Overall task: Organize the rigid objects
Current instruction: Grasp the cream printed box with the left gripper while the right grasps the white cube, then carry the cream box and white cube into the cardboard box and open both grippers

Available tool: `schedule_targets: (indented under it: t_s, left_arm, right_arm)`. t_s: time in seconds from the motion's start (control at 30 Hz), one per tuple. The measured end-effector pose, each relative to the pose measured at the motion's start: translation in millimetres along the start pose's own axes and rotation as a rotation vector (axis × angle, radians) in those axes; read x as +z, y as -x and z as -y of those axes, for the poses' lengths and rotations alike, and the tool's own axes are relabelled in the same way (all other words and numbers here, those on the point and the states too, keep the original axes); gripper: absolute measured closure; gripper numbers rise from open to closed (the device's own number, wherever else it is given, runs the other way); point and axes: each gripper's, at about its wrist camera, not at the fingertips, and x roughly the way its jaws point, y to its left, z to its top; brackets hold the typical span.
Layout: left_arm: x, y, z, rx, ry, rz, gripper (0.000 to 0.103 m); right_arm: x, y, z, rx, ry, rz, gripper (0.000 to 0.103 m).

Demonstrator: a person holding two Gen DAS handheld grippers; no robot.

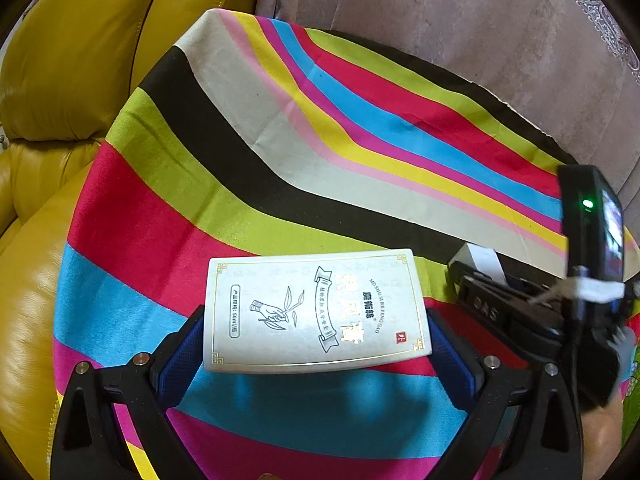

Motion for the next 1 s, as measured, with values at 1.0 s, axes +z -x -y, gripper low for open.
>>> schedule_targets:
  t_s: [1.0]
  left_arm:
    - [-31.4, 42.7, 53.7, -0.173, -0.164, -0.007, 0.003]
  right_arm:
    - [-124.3, 157.0, 85.1, -0.027, -0.117, 0.019, 0.059]
